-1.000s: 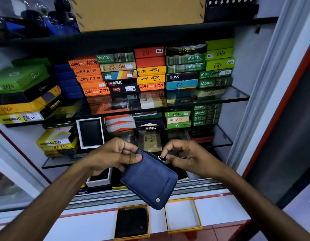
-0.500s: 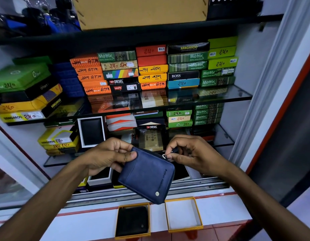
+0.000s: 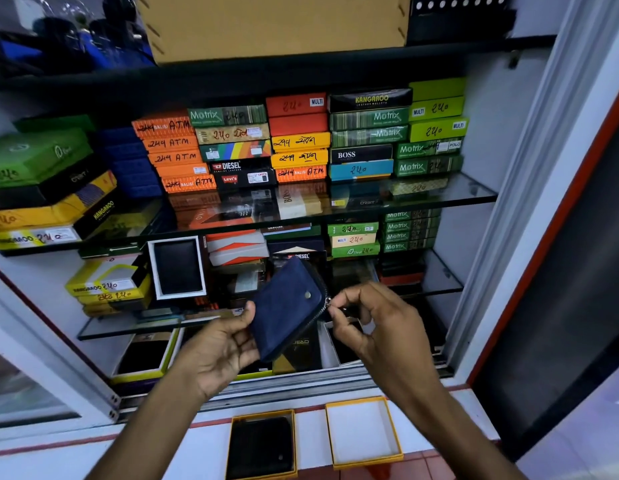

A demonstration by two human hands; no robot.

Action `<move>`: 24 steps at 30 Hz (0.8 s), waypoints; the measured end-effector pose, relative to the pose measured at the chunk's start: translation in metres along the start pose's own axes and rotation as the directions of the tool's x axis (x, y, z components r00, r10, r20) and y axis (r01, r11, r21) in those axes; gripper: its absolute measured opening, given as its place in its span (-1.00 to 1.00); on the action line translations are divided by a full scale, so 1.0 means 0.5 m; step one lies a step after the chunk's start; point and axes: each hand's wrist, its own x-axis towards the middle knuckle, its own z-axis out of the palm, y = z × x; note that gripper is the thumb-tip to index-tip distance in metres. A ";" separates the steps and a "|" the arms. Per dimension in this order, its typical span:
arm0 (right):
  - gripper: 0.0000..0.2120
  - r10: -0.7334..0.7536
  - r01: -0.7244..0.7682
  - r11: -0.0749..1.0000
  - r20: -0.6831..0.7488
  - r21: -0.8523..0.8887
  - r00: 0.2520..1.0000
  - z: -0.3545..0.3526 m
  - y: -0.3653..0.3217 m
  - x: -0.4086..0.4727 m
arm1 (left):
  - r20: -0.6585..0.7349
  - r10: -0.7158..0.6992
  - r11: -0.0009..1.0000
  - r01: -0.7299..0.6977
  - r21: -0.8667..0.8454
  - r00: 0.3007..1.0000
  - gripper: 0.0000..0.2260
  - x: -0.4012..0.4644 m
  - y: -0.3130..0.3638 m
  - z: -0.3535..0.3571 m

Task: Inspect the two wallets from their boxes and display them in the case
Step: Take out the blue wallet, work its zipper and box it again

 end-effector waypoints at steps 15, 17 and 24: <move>-0.91 0.063 -0.068 0.995 -0.064 -0.070 0.996 0.084 -0.031 -0.052 | -0.120 0.006 0.919 -0.053 -0.391 0.993 -0.82 0.015 -0.069 0.073; -0.90 0.096 -0.100 0.993 -0.055 -0.069 0.994 0.086 -0.030 -0.051 | -0.131 0.019 0.906 -0.073 -0.417 0.991 -0.81 0.018 -0.076 0.079; -0.90 0.108 -0.116 0.990 -0.106 -0.075 0.989 0.081 -0.010 -0.041 | -0.042 0.042 0.903 -0.056 -0.426 0.998 -0.87 0.009 -0.075 0.082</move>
